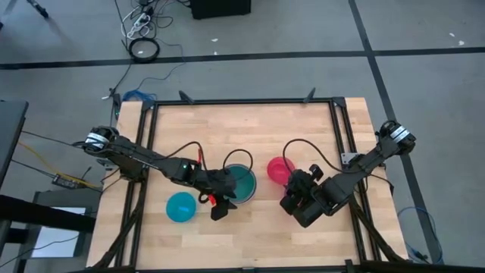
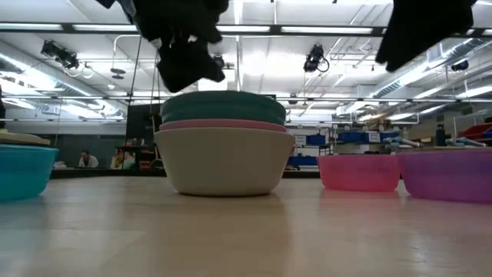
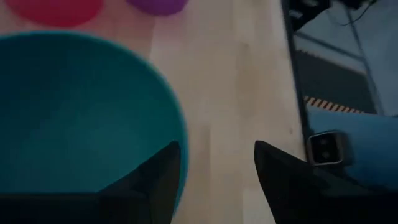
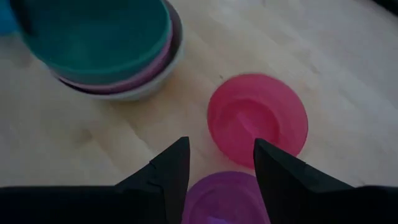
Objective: Nest bowls inside each other
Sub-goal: Stack the dark green bowl on top of the pink bowl, then stack the red bowl on top of the teal blue bowl
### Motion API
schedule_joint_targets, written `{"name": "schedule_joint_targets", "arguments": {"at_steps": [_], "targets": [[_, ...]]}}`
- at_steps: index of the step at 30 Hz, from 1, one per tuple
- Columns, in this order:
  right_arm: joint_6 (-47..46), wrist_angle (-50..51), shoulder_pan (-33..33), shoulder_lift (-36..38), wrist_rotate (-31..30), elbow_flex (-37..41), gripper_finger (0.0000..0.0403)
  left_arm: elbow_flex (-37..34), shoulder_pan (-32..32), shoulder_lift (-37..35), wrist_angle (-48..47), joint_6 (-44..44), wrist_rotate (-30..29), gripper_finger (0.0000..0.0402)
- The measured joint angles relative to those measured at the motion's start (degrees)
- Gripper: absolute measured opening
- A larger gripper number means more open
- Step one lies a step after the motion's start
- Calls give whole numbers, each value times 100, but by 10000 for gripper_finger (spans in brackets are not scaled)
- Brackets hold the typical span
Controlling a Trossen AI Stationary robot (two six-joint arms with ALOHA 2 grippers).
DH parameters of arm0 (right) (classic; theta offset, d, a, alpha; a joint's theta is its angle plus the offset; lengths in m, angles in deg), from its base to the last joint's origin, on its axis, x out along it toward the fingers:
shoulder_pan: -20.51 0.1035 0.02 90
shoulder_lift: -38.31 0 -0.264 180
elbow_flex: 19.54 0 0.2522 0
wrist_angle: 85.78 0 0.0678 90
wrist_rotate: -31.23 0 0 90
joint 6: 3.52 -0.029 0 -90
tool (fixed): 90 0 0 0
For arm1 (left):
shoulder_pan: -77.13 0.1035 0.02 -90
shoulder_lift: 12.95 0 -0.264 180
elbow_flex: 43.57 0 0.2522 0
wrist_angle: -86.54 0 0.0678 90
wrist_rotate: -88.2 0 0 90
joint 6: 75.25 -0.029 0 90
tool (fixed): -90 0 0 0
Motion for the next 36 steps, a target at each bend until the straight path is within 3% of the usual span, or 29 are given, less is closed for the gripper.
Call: {"name": "schedule_joint_targets", "arguments": {"at_steps": [9, 13, 23, 29, 36], "targets": [[-316, -192, -136, 0, -258, 503, 165, 758, -2, -94, -185, -33, 349, 214], [149, -409, -626, 0, 432, 517, 165, 1387, 0, -112, -1033, -215, 280, 214], [2090, -1571, -2102, 0, 2315, 519, 185, 2675, -8, -161, -3663, -676, -1252, 214], [2357, -1873, -2317, 0, 2647, 605, 199, 2828, -84, -284, -4605, -633, -1795, 214], [2308, -2713, -2278, 0, 2701, 1285, 196, 2826, -262, -329, -5504, -339, -2387, 213]]}}
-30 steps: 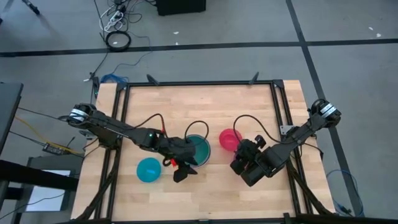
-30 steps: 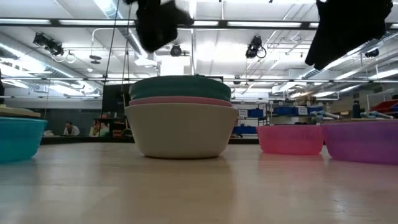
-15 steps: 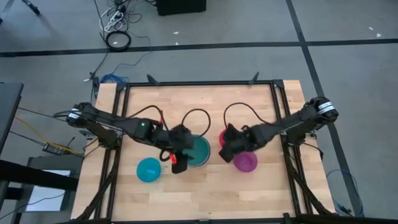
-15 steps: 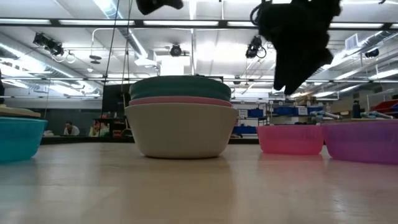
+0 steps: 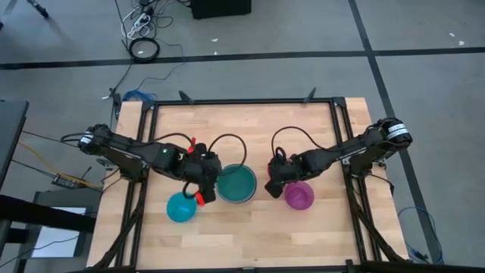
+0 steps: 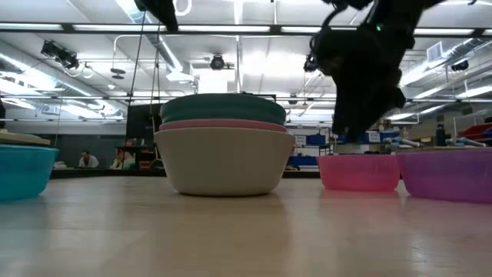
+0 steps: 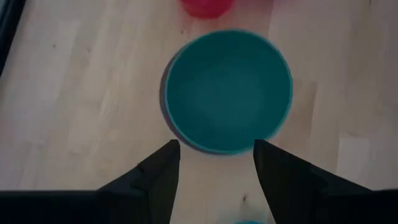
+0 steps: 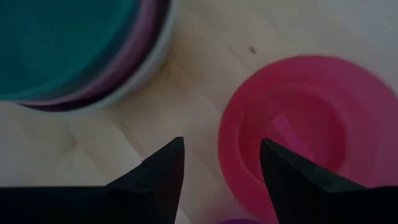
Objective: Nest bowls inside each other
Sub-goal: Stack the red bowl on top of the teal blue bowl
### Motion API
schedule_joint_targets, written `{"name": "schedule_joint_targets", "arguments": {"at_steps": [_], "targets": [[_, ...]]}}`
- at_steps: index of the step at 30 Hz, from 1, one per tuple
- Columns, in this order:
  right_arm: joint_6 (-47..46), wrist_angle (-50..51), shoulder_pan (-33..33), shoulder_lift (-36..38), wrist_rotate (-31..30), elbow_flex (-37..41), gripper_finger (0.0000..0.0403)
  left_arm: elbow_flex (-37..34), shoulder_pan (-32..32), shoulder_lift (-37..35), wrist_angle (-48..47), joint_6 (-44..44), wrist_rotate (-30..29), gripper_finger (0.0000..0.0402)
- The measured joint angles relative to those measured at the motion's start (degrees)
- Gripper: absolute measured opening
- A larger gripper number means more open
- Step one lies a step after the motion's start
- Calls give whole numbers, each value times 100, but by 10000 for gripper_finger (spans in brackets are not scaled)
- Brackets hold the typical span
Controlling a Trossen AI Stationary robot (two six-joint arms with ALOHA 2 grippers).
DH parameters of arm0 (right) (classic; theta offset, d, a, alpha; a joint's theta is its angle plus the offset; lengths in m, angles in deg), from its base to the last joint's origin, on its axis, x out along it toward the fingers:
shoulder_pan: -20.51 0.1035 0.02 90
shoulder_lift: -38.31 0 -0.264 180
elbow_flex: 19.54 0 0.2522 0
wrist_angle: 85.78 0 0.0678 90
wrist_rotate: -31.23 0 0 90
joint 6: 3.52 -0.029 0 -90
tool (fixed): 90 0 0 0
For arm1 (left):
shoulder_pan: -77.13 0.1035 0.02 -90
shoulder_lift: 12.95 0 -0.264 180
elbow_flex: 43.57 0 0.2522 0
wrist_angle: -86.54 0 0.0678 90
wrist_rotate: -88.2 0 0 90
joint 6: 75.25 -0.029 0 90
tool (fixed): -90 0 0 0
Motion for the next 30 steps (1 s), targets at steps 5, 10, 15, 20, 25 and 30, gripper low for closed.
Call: {"name": "schedule_joint_targets", "arguments": {"at_steps": [5, 10, 15, 20, 25, 30], "targets": [[-66, -908, 31, 0, 4, 658, 196, 0, -129, -18, -54, 41, -106, 213], [-62, -1546, -6, 0, -2, 1113, 196, 0, -205, -15, -63, 177, -144, 213], [12, -1705, -62, 2, -26, 1260, 193, 0, -216, -12, -54, 191, -232, 213], [289, -1706, -161, 2, -39, 1282, 142, 0, -223, -12, -54, 193, -353, 213], [585, -1795, -269, 2, 48, 1281, 30, 0, -225, -12, -96, 197, -361, 213], [772, -1799, -395, 7, -2, 1263, 7, 0, -228, -12, -323, 312, -414, 213]]}}
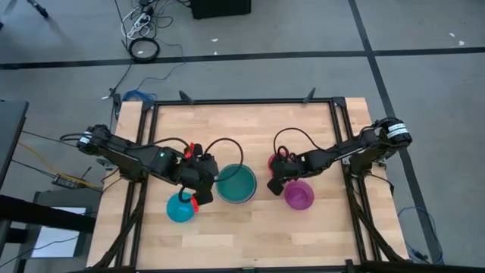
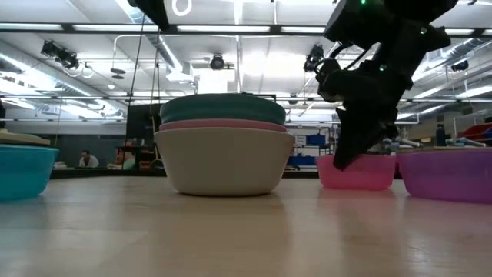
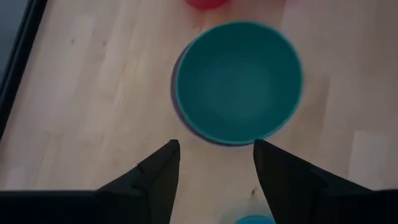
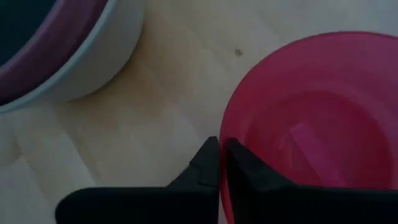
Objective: Nest bowls inside each other
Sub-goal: Stack the red bowl on top of the teal blue bowl
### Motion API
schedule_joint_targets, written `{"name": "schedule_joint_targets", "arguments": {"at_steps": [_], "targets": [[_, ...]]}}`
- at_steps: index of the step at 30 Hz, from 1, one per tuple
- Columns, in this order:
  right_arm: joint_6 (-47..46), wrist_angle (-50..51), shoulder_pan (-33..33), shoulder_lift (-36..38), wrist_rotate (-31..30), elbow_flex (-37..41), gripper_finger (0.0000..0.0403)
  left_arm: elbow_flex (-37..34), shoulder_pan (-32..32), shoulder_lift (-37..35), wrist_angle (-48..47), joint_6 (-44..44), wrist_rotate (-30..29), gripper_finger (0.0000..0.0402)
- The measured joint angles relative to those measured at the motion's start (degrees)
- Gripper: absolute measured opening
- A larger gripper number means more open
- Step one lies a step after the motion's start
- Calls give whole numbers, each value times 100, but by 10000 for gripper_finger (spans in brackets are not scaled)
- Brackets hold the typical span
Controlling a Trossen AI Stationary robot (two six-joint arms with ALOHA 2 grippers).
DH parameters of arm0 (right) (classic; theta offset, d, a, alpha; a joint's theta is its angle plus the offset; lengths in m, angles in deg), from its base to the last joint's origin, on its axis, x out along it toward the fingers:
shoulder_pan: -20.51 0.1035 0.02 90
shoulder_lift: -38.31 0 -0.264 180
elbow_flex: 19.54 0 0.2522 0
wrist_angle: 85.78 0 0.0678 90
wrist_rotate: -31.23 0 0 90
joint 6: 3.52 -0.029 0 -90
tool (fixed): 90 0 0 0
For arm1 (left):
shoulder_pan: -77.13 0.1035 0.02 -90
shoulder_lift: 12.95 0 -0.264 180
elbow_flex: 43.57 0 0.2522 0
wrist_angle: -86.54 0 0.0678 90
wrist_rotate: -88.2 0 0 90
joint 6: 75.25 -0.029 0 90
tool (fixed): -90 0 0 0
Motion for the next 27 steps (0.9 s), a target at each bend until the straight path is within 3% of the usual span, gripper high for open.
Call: {"name": "schedule_joint_targets", "arguments": {"at_steps": [6, 10, 15, 20, 27], "targets": [[475, 104, -2, 4, -404, -625, 0, -2, -223, 0, -446, 407, -120, 213], [783, 859, 61, 0, -704, -1440, 0, -4, -485, 2, -566, 694, -573, 213], [1030, 1275, 162, 0, -907, -2171, 0, -4, -736, 2, -1356, 1326, -968, 213], [1354, 345, 360, -4, -296, -2303, 0, -4, -913, 2, -1838, 1662, -990, 213], [1460, -698, 736, -428, 55, -2304, 0, -11, -1051, 3, -2087, 1941, -1071, 214]]}}
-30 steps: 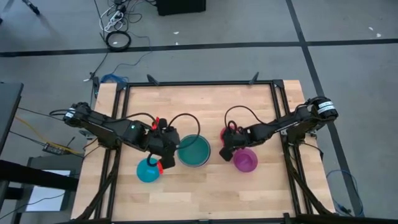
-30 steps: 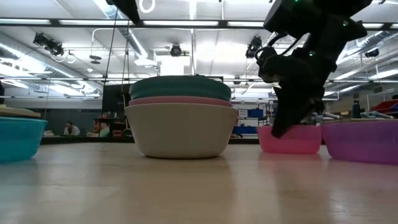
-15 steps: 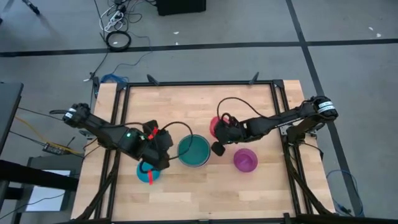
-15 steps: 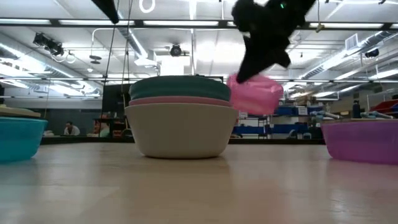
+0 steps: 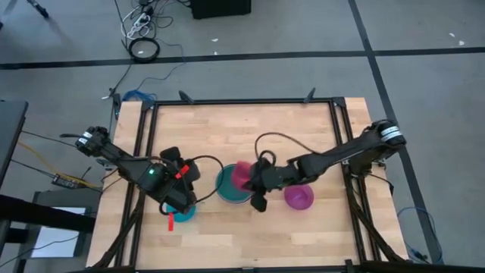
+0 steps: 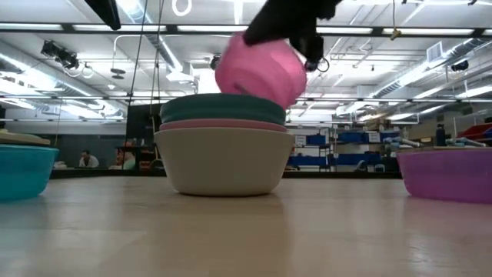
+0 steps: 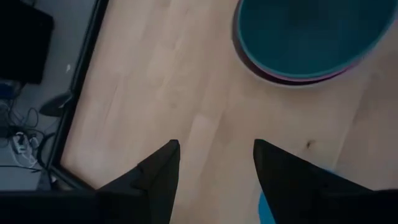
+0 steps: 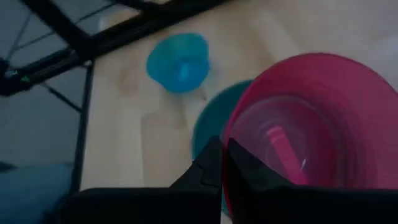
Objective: Nest bowls inside each other
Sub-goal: Stack the red bowl on top of the teal blue bowl, then stack the baby blue bowl on top of the red bowl
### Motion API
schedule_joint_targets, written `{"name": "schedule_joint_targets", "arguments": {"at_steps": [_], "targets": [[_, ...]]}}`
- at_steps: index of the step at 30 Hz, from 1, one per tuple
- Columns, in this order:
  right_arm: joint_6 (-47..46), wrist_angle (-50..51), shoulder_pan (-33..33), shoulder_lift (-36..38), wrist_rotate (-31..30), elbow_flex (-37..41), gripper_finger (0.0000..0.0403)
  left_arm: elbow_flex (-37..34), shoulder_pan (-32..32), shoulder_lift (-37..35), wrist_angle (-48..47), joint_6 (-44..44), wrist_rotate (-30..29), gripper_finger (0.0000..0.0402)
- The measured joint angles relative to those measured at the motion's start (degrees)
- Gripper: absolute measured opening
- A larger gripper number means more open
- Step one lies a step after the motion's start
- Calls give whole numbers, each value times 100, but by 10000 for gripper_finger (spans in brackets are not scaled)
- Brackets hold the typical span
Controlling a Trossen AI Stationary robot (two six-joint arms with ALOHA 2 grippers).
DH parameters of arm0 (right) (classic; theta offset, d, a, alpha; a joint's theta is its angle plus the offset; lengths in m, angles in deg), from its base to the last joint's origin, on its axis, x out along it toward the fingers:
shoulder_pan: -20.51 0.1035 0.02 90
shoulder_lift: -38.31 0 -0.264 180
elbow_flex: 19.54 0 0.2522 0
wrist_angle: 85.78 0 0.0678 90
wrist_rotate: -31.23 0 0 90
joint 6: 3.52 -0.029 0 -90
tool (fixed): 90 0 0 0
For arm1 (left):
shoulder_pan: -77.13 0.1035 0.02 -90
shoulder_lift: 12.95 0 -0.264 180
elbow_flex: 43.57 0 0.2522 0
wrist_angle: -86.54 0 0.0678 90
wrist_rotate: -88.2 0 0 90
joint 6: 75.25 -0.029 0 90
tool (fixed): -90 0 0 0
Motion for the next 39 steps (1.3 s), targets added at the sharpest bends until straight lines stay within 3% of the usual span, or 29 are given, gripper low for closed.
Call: {"name": "schedule_joint_targets", "arguments": {"at_steps": [10, 20, 25, 30, 36, 39], "targets": [[130, -1002, 83, -1086, 134, 11, 11, -4, -46, 2, 14, 22, -58, 214], [-4, -991, 83, -932, -12, 9, 140, -4, -118, 2, 11, 23, -30, 214], [7, -848, 100, -608, -204, 9, 168, -47, -347, -1, 61, 14, 169, 214], [86, -463, 333, -173, -567, 4, 166, -681, -859, 2, 249, -242, 887, 214], [-431, 1030, 890, 360, -1715, 4, 165, -2027, -1312, 6, 553, 738, 1326, 213], [-897, 1561, 1183, 499, -2048, 4, 165, -2576, -1401, 6, 968, 780, 1698, 213]]}}
